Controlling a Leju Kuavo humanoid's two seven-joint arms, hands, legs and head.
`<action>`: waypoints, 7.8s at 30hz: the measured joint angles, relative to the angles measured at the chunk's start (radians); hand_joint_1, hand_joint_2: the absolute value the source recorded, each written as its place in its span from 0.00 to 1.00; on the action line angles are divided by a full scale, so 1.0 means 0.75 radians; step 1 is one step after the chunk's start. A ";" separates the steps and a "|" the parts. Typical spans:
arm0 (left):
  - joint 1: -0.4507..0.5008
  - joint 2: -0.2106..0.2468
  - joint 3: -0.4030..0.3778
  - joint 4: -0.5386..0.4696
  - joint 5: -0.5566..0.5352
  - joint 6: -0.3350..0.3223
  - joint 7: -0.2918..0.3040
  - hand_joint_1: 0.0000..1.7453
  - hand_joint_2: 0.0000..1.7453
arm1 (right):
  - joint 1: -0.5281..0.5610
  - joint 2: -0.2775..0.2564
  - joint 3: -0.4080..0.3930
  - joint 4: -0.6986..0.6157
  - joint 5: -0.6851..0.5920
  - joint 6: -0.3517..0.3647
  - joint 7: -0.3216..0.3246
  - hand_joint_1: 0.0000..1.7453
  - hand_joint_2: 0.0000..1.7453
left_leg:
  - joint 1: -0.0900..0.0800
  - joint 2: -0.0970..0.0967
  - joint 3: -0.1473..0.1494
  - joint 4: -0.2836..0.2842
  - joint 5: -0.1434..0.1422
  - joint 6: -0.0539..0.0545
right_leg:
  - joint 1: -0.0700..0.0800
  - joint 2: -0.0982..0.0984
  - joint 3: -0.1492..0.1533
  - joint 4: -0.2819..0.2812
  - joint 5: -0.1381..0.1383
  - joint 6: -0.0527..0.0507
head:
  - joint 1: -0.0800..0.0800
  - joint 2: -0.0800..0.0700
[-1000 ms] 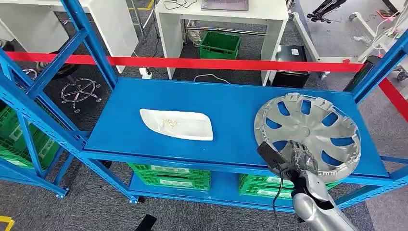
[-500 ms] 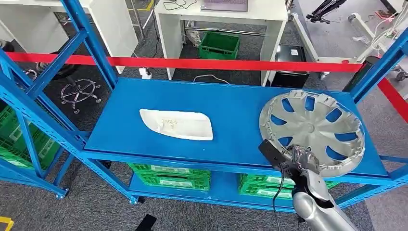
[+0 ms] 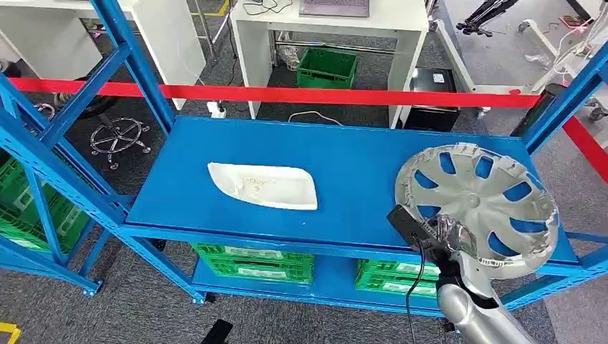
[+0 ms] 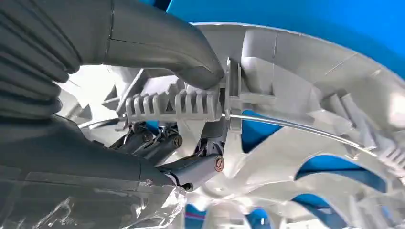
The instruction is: Take the parts from the cabinet and place them on the table.
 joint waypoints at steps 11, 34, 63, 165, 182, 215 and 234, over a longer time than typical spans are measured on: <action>0.001 0.001 0.001 0.000 0.006 0.012 -0.014 0.00 0.00 | 0.011 0.001 -0.042 -0.006 -0.207 -0.120 -0.142 1.00 1.00 | 0.000 0.000 -0.001 0.000 0.000 0.000 | 0.000 0.000 0.000 0.000 0.000 0.000 | 0.000 0.000; 0.022 0.012 0.001 0.000 0.039 0.027 -0.102 0.00 0.00 | 0.115 -0.044 -0.136 -0.532 -0.845 -0.201 -0.748 1.00 1.00 | 0.001 0.002 -0.003 0.000 0.000 0.000 | 0.001 0.003 -0.004 0.000 0.000 0.000 | 0.000 0.000; 0.021 0.016 -0.006 -0.002 0.038 0.022 -0.108 0.00 1.00 | 0.163 -0.026 -0.017 -1.000 -1.158 0.096 -1.055 1.00 1.00 | 0.001 0.002 -0.006 -0.001 0.000 0.000 | 0.001 0.002 -0.007 0.000 0.000 0.000 | 0.000 0.000; 0.051 0.033 -0.009 -0.018 0.102 -0.036 -0.091 0.00 1.00 | 0.112 0.036 0.195 -1.260 -1.001 0.060 -1.041 1.00 1.00 | 0.016 0.005 -0.166 0.417 -0.217 -0.026 | 0.000 -0.001 -0.063 0.019 0.020 -0.040 | -0.017 0.000; 0.024 0.032 -0.011 -0.039 0.113 -0.025 -0.079 0.00 1.00 | 0.109 0.017 0.185 -1.262 -1.015 0.056 -1.039 1.00 1.00 | -0.002 0.013 -0.134 0.022 0.103 0.050 | -0.011 0.002 -0.112 0.337 -0.122 0.042 | 0.005 0.000; 0.001 0.031 -0.013 -0.045 0.102 -0.030 -0.063 0.00 1.00 | 0.091 0.008 0.164 -1.258 -1.034 0.063 -1.037 1.00 1.00 | -0.008 0.006 0.009 0.004 -0.028 0.013 | -0.003 -0.017 -0.102 0.003 0.089 0.006 | -0.025 0.000; 0.004 0.026 -0.034 -0.048 0.102 -0.029 -0.056 0.00 1.00 | 0.091 -0.001 0.158 -1.252 -1.041 0.064 -1.037 1.00 1.00 | 0.012 0.007 0.008 0.045 -0.011 -0.031 | 0.000 -0.017 -0.080 0.006 0.036 -0.012 | -0.026 0.000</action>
